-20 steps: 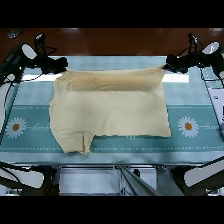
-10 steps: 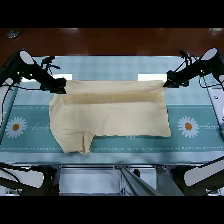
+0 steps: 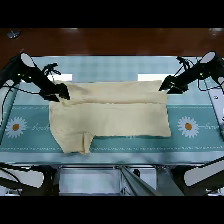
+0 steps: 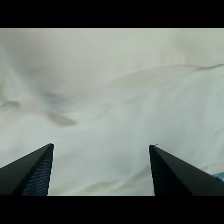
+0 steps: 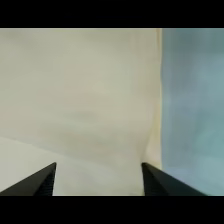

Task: Fold the shirts.

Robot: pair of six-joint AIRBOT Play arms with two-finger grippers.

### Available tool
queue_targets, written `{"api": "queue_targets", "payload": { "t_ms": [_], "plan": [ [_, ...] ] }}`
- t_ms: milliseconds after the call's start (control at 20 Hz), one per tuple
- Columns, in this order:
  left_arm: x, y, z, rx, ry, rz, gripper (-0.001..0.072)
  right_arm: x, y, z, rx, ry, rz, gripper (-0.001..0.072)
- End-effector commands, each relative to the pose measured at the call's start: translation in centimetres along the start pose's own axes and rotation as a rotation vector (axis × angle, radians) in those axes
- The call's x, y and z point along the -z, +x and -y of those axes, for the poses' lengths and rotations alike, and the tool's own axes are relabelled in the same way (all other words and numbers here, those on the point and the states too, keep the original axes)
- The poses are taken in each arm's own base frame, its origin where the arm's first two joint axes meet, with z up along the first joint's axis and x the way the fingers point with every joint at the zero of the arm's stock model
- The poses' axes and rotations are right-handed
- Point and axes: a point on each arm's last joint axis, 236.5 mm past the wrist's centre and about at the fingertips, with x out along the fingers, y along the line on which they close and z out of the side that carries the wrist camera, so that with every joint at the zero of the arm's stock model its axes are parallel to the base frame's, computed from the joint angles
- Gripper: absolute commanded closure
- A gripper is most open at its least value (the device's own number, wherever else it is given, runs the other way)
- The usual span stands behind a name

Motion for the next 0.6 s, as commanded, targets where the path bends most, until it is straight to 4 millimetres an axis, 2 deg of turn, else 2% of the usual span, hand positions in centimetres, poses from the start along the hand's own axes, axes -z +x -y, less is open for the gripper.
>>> {"api": "queue_targets", "payload": {
  "t_ms": [0,150,250,350,400,500,550],
  "plan": [
    [2.9,-0.9,-0.5,0.008,-0.023,-0.100,0.0006,2.2,-2.0,0.7,0.016,0.007,-0.049,0.0096],
    [5.9,-2.3,-1.3,0.035,-0.062,-0.051,0.0006,4.3,-4.7,3.3,0.060,0.078,0.053,0.0095],
    [9.2,-2.0,-2.8,0.041,-0.113,-0.012,0.0006,6.5,-5.0,3.8,0.028,0.120,0.144,0.0096],
    [13.2,-0.8,-4.6,0.075,-0.246,0.028,0.0006,9.5,-4.1,2.4,-0.055,0.138,0.230,0.0095],
    [14.5,-0.2,-4.2,0.145,-0.329,0.059,0.0006,10.9,-3.5,1.7,-0.083,0.143,0.264,0.0096],
    [15.7,0.6,-2.7,0.293,-0.427,0.150,0.0006,13.8,-1.8,0.8,-0.109,0.158,0.284,0.0096],
    [16.5,1.1,-2.9,0.304,-0.469,0.171,0.0006,14.9,-1.0,-0.1,-0.139,0.166,0.287,0.0096]
  ]
}}
